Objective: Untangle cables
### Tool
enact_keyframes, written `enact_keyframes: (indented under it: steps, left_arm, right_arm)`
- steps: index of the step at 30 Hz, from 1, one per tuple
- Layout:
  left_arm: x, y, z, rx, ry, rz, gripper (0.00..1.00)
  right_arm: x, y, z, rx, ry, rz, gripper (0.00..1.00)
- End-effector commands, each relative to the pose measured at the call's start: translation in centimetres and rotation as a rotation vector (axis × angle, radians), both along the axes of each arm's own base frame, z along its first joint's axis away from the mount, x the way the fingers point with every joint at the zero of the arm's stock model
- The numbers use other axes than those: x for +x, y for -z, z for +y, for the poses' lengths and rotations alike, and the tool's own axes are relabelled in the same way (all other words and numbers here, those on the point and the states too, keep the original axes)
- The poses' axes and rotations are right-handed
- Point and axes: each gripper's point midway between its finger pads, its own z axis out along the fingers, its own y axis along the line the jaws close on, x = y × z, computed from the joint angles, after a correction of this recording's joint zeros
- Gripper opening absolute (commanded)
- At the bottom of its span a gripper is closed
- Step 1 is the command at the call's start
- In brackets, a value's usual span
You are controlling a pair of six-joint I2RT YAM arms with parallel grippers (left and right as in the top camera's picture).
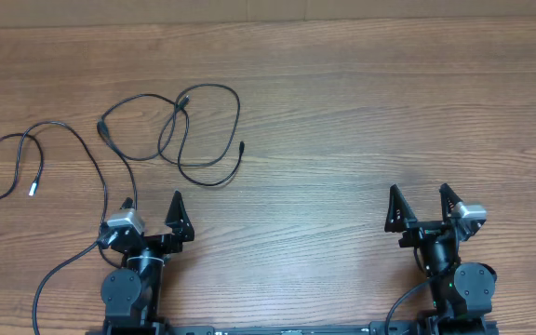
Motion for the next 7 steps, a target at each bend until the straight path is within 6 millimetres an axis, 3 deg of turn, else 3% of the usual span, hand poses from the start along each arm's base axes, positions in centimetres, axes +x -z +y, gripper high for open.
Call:
enact_keyframes:
  steps: [1, 7]
  left_arm:
    - [-0.03, -0.07, -0.03, 0.020, 0.007, -0.007, 0.99]
    - [-0.02, -0.07, -0.03, 0.020, 0.007, -0.007, 1.00]
  right_arm:
    - [0.02, 0.21, 0.00, 0.002, 0.003, -0.002, 1.00]
    - [0.02, 0.21, 0.00, 0.002, 0.003, -0.002, 1.00]
